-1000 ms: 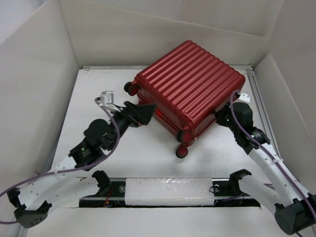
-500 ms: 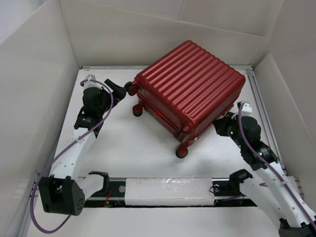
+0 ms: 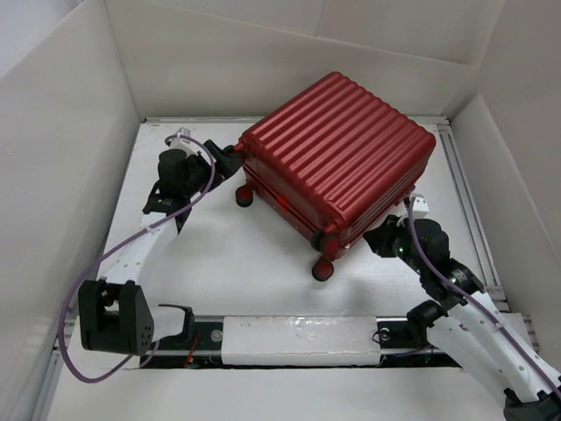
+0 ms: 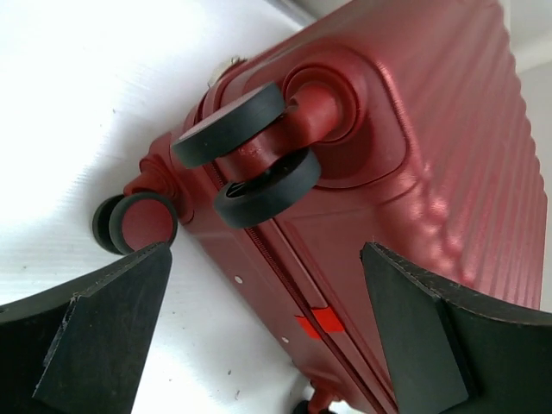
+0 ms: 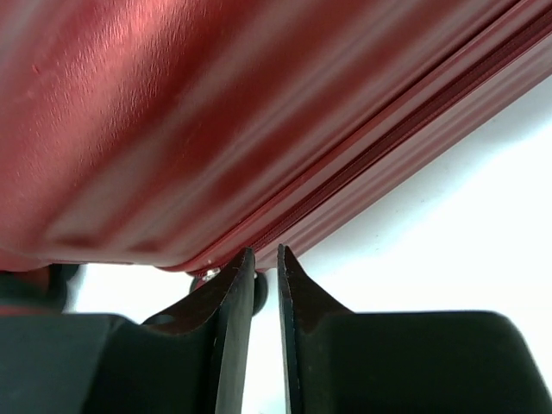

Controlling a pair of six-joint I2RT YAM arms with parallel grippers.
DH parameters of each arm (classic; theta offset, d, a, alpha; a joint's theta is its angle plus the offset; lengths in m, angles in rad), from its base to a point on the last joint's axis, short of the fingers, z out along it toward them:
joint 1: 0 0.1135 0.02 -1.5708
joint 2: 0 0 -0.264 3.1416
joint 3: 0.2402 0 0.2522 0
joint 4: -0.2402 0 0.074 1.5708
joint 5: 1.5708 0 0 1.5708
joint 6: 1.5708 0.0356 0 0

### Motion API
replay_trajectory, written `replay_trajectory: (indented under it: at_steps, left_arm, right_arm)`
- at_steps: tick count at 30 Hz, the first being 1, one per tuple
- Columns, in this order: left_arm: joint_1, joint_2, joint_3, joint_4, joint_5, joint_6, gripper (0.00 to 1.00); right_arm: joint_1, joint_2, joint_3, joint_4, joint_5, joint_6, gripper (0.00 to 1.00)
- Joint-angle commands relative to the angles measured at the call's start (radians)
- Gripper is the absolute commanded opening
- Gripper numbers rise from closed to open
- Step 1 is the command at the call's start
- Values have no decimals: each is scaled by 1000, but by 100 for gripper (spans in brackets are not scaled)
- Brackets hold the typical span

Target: Pack the luggage

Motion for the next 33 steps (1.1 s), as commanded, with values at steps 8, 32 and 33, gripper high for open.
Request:
replay_trajectory:
  at_steps: [8,32,33]
  left_arm:
    - [-2,80,86,122,90,-49,85]
    - [-2,256,157,216,90,-129,36]
    - [-2,265,157,216,90,-129,22]
  right_arm:
    - [59,-49,-42,49,17,48,25]
    - [96,-81,-108,68,70,120,36]
    - [96,-81,-108,68,83,131,37]
